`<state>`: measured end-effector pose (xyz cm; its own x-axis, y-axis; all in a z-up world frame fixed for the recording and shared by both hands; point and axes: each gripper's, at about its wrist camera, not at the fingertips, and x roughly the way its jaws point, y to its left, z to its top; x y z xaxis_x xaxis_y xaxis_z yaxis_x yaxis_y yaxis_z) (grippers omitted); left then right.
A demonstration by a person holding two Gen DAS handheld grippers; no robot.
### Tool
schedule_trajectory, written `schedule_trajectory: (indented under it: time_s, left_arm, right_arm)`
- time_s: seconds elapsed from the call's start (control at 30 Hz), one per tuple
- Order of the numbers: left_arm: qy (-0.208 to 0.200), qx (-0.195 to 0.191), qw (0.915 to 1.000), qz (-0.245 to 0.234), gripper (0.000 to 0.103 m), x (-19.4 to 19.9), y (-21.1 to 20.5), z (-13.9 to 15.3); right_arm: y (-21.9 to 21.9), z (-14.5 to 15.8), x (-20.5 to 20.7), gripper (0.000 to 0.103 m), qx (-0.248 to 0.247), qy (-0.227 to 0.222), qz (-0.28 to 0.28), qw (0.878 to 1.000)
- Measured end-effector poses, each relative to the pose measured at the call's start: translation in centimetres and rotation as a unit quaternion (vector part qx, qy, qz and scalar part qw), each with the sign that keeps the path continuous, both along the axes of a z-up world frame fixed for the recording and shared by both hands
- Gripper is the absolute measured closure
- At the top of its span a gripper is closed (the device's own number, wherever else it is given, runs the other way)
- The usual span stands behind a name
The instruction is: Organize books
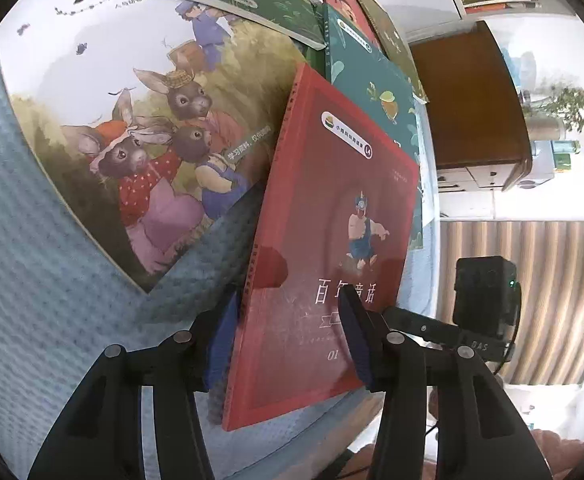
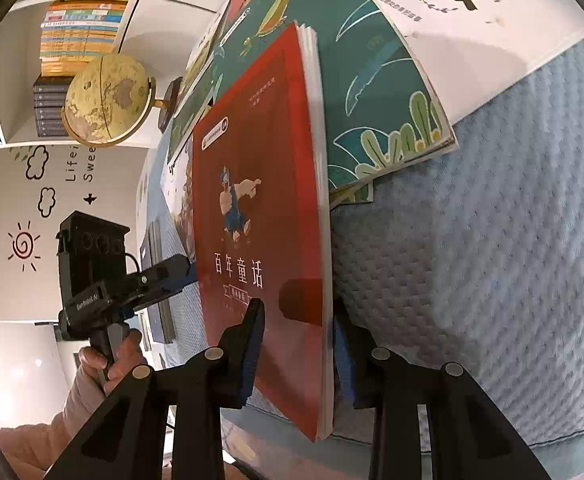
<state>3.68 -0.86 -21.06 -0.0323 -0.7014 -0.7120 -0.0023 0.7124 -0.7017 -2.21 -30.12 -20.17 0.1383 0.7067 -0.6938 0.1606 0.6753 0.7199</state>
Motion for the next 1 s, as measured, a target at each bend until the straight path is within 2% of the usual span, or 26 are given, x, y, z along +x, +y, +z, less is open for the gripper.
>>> schedule_trajectory:
  time_s: [0.1, 0.27, 0.3, 0.33, 0.4, 0.47, 0.63, 0.7, 0.8, 0.87, 1.0]
  left_arm:
    - [0.011, -0.007, 0.9999, -0.009, 0.057, 0.2, 0.4, -0.1]
    - [0.004, 0.006, 0.9994, -0.035, 0.057, 0.8, -0.4, 0.2]
    - [0.003, 0.016, 0.9992, -0.037, 0.063, 1.0, -0.5, 0.2]
    - [0.005, 0.036, 0.9986, -0.037, 0.078, 1.2, -0.9, 0.2]
    - [0.023, 0.065, 0.9971, -0.031, 0.080, 1.6, -0.9, 0.2]
    - [0.028, 0.073, 0.9967, -0.023, 0.080, 1.8, -1.0, 0.2]
    - [-0.014, 0.117, 0.9922, -0.043, 0.081, 0.8, -2.4, 1.8]
    - [-0.025, 0.115, 0.9921, -0.045, 0.082, 0.3, -2.5, 2.6]
    - [-0.035, 0.085, 0.9950, -0.038, 0.082, -0.4, -2.4, 4.0]
    - [-0.041, 0.086, 0.9948, -0.038, 0.082, -0.7, -2.4, 4.9]
    - [-0.057, 0.093, 0.9931, -0.043, 0.082, -1.0, -2.3, 6.2]
  right_arm:
    - [-0.5, -0.3, 0.1, 0.072, 0.015, 0.004, -0.005, 1.000]
    - [-1.3, -0.6, 0.3, 0.072, 0.033, 0.005, -0.018, 0.999]
    - [-1.3, -0.7, 0.4, 0.072, 0.034, 0.005, -0.020, 0.999]
    - [-1.3, -0.7, 0.5, 0.073, 0.034, 0.005, -0.023, 0.999]
    - [-1.4, -0.6, 0.6, 0.084, 0.014, 0.003, -0.028, 1.000]
    - [-1.4, -0.4, 0.5, 0.084, 0.005, -0.001, -0.032, 0.999]
    - [-0.3, 1.3, 0.6, 0.083, -0.055, -0.016, -0.021, 0.998]
    - [-0.1, 2.2, 0.7, 0.084, -0.073, -0.027, -0.018, 0.997]
    - [-0.2, 3.8, 0.6, 0.086, -0.086, -0.047, -0.016, 0.995]
    - [0.1, 4.9, 0.5, 0.086, -0.102, -0.062, -0.004, 0.993]
    - [0.8, 6.9, -0.2, 0.088, -0.105, -0.088, 0.017, 0.990]
